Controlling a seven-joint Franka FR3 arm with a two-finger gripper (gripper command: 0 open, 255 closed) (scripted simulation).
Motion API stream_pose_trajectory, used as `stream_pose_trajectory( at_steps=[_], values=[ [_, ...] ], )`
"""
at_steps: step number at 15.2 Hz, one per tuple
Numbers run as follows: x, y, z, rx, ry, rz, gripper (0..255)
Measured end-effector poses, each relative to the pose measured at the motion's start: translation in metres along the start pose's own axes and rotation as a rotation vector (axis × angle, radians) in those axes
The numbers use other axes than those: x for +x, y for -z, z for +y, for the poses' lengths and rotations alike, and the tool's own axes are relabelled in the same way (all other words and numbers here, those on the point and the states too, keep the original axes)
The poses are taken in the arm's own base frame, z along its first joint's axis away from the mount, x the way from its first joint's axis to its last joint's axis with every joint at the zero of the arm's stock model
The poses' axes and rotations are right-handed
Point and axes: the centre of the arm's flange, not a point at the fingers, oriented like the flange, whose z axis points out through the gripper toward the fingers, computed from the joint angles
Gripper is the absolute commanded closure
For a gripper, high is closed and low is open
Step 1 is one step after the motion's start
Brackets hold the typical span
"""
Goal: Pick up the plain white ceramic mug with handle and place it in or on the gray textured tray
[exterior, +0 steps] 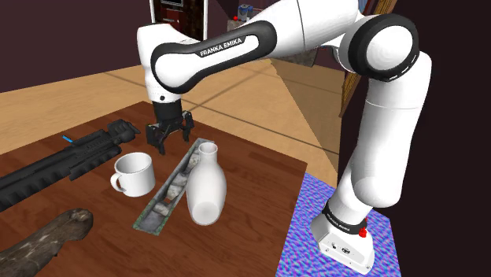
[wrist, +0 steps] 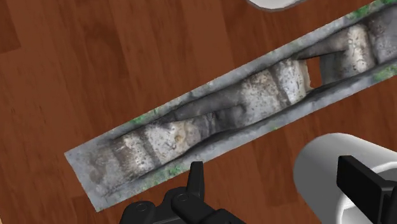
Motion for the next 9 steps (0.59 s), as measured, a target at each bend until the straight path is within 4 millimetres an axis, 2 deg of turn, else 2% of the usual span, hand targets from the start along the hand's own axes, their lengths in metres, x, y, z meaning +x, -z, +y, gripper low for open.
stream_pose_trajectory(
  at_steps=[6, 9],
  values=[
    [0.052, -0.014, -0.054, 0.022, -0.006, 0.004, 0],
    [0.058, -0.028, -0.057, 0.024, -0.007, 0.004, 0]
  ],
)
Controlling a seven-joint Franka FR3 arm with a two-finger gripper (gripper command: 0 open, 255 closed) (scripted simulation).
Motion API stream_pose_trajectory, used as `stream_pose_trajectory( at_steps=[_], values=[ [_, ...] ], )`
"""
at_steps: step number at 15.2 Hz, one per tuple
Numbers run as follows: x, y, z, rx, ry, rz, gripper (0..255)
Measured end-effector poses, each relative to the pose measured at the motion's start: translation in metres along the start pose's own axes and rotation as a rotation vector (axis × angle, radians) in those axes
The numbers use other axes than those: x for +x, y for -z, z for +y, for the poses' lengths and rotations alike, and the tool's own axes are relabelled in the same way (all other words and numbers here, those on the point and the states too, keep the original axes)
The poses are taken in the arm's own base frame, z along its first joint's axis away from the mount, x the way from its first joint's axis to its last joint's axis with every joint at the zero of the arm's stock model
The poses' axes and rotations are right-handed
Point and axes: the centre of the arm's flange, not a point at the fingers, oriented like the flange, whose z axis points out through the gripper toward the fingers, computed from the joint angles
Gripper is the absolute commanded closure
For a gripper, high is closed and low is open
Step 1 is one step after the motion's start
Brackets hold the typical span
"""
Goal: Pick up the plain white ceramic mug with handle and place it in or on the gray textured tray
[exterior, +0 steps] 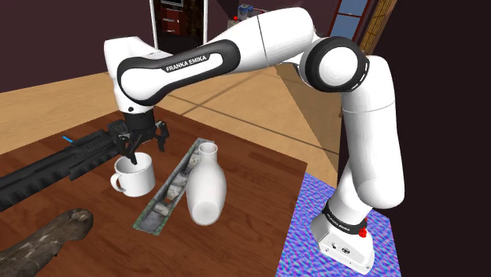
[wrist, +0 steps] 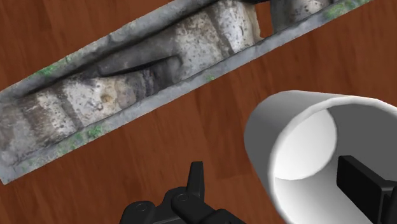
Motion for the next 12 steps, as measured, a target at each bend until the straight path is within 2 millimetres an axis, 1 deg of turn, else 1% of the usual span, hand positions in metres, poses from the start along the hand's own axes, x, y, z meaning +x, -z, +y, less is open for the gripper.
stream_pose_trajectory(
  at_steps=[5, 11, 12],
  values=[
    [0.001, -0.024, -0.002, 0.0, 0.0, 0.0, 0],
    [0.001, -0.028, -0.002, 0.001, 0.0, 0.0, 0],
    [0.001, -0.028, -0.002, 0.001, 0.0, 0.001, 255]
  ],
)
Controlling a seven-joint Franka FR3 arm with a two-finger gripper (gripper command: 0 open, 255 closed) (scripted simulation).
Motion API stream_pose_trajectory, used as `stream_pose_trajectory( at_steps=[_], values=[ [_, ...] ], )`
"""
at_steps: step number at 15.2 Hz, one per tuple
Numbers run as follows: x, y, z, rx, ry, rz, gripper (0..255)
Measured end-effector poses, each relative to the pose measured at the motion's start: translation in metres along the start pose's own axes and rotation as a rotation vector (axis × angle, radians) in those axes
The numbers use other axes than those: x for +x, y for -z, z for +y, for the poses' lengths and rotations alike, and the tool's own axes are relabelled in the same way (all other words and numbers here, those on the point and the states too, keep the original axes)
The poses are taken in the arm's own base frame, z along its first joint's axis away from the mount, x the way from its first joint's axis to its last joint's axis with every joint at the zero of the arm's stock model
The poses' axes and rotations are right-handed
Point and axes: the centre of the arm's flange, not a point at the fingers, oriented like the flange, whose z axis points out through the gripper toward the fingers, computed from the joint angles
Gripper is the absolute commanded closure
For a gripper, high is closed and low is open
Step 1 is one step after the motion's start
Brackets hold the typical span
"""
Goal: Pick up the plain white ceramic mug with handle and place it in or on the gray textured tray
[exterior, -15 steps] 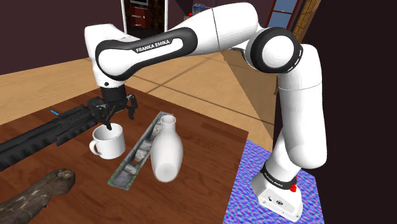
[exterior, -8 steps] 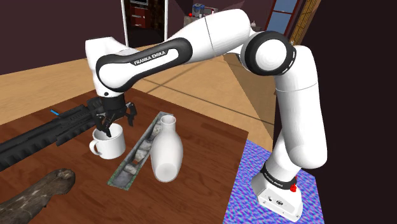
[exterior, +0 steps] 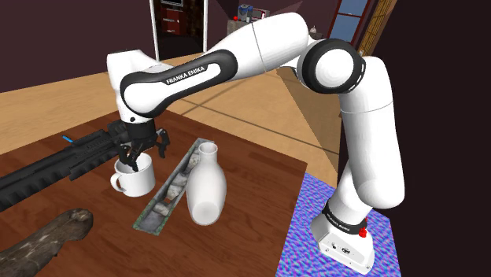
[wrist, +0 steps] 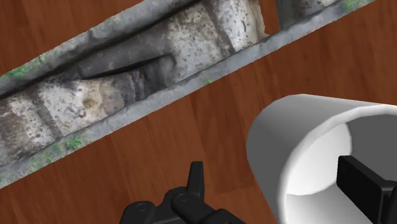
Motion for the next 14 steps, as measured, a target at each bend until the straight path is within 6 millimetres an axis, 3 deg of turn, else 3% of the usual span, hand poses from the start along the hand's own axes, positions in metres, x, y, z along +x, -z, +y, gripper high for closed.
stream_pose_trajectory(
  at_steps=[10, 14],
  values=[
    [0.0, 0.0, 0.0, 0.0, 0.0, 0.0, 255],
    [-0.002, 0.015, 0.0, 0.0, 0.0, 0.0, 255]
  ],
)
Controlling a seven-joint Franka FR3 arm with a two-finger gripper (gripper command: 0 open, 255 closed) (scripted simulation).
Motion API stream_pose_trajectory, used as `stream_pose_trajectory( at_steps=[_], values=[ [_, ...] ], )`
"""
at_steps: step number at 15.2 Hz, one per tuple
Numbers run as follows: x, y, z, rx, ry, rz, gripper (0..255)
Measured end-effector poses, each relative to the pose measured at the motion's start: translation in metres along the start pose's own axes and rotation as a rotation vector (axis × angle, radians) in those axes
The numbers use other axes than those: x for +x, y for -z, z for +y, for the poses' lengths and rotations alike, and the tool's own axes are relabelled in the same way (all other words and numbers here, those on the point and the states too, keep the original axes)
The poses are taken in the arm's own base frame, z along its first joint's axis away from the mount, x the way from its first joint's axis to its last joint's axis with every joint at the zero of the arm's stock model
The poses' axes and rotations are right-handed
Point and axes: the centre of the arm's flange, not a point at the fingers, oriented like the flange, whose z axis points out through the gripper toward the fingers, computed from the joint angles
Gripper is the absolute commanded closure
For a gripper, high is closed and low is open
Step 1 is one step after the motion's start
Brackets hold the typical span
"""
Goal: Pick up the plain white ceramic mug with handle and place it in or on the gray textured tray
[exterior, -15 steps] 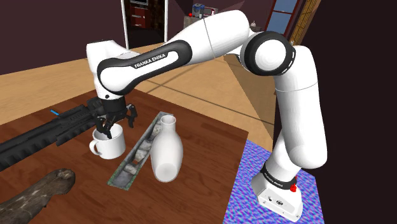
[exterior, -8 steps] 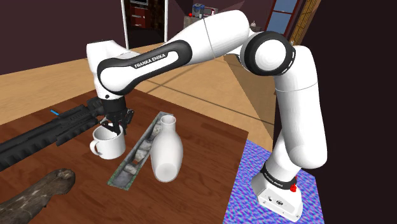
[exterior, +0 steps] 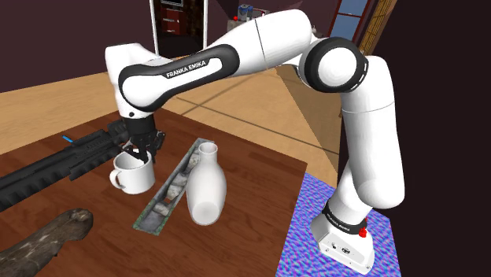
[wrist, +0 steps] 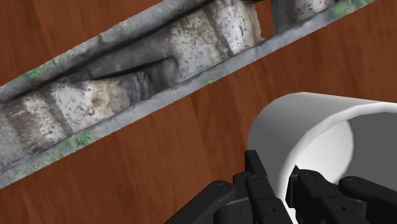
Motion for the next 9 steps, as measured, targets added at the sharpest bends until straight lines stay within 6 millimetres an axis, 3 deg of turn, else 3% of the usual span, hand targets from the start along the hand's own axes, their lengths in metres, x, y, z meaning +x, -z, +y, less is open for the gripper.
stream_pose_trajectory(
  at_steps=[9],
  values=[
    [-0.006, 0.047, -0.001, 0.0, 0.0, 0.0, 255]
  ],
)
